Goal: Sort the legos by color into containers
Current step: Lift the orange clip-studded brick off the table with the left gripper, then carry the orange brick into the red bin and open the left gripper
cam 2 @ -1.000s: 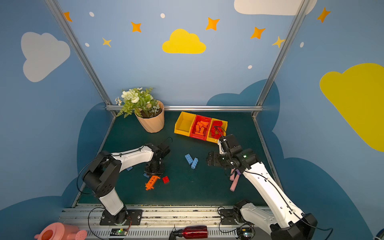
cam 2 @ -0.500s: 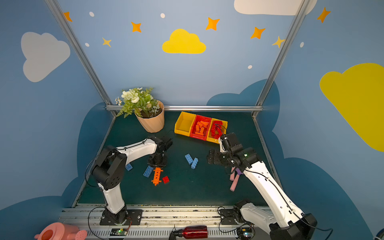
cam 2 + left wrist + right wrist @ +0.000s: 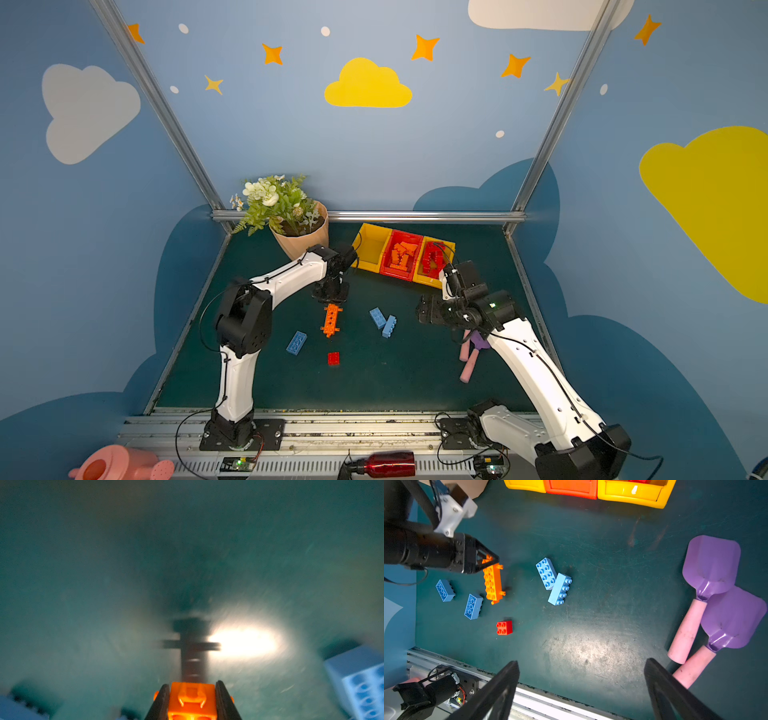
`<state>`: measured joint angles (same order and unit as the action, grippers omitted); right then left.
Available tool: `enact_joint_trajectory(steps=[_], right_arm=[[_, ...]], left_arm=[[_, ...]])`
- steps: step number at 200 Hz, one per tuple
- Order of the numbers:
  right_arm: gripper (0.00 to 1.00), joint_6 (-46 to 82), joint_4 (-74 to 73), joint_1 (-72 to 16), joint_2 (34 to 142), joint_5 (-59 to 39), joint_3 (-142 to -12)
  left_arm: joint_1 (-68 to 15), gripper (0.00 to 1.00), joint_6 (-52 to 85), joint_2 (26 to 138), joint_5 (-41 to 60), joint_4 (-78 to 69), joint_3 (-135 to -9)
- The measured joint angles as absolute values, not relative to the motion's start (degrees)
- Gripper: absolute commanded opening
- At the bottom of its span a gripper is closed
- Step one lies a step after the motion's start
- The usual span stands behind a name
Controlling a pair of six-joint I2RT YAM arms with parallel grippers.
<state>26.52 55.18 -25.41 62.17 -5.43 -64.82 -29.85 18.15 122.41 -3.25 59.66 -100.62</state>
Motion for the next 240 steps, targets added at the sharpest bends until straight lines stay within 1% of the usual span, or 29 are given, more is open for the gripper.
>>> enact_joint_trajectory(steps=[32, 49, 56, 72, 86, 100, 106, 120, 132, 170, 182, 208, 240], right_arm=[[0.92, 26.06, 55.2, -24.29, 62.19, -5.41, -64.82], [0.92, 25.65, 55.22, -23.73, 62.19, -5.39, -64.82], [0.92, 25.52, 55.24, -23.49, 62.19, -5.39, -64.82], [0.92, 25.21, 55.37, -22.92, 62.19, -5.37, -64.82], [0.92, 24.99, 55.53, -22.46, 62.19, -5.37, -64.84], [0.92, 24.8, 55.7, -22.06, 62.19, -5.39, -64.9], [0.92, 24.73, 55.79, -21.89, 62.22, -5.39, -65.01], [0.92, 24.58, 55.96, -21.54, 62.24, -5.37, -65.32], [0.92, 24.56, 55.96, -21.37, 62.24, -5.41, -65.41], [0.92, 24.58, 55.92, -20.95, 63.09, -5.69, -65.41], [0.92, 24.58, 55.9, -20.8, 63.48, -6.07, -65.41], [0.92, 24.56, 55.77, -20.71, 64.69, -7.01, -65.41], [0.92, 24.4, 55.55, -20.71, 65.52, -7.84, -65.43]], left_arm=[[-29.36, 0.29, 16.8, 130.43, -2.39, 60.73, -110.54], [-29.19, 0.32, 16.27, 134.63, -1.96, 61.56, -115.48], [-29.1, 0.36, 16.05, 136.25, -1.89, 62.02, -117.51], [-28.91, 0.51, 15.27, 139.15, -1.85, 63.02, -121.67], [-28.75, 0.67, 15.03, 141.1, -1.98, 64.16, -125.29], [-28.75, 0.75, 15.09, 141.71, -2.31, 64.86, -127.61], [-28.75, 0.77, 15.14, 141.58, -2.52, 65.19, -128.09], [-28.75, 0.78, 15.53, 140.33, -3.2, 65.28, -127.9], [-28.75, 0.77, 16.38, 137.71, -3.53, 64.58, -125.21], [-29.06, 0.75, 20.18, 124.7, -3.22, 60.55, -108.18], [-29.17, 0.74, 21.19, 122.08, -2.92, 59.29, -103.81], [-29.63, 0.73, 21.96, 121.32, -1.61, 57.12, -99.11], [-30.2, 0.73, 22.11, 121.93, -0.69, 55.13, -98.59]])
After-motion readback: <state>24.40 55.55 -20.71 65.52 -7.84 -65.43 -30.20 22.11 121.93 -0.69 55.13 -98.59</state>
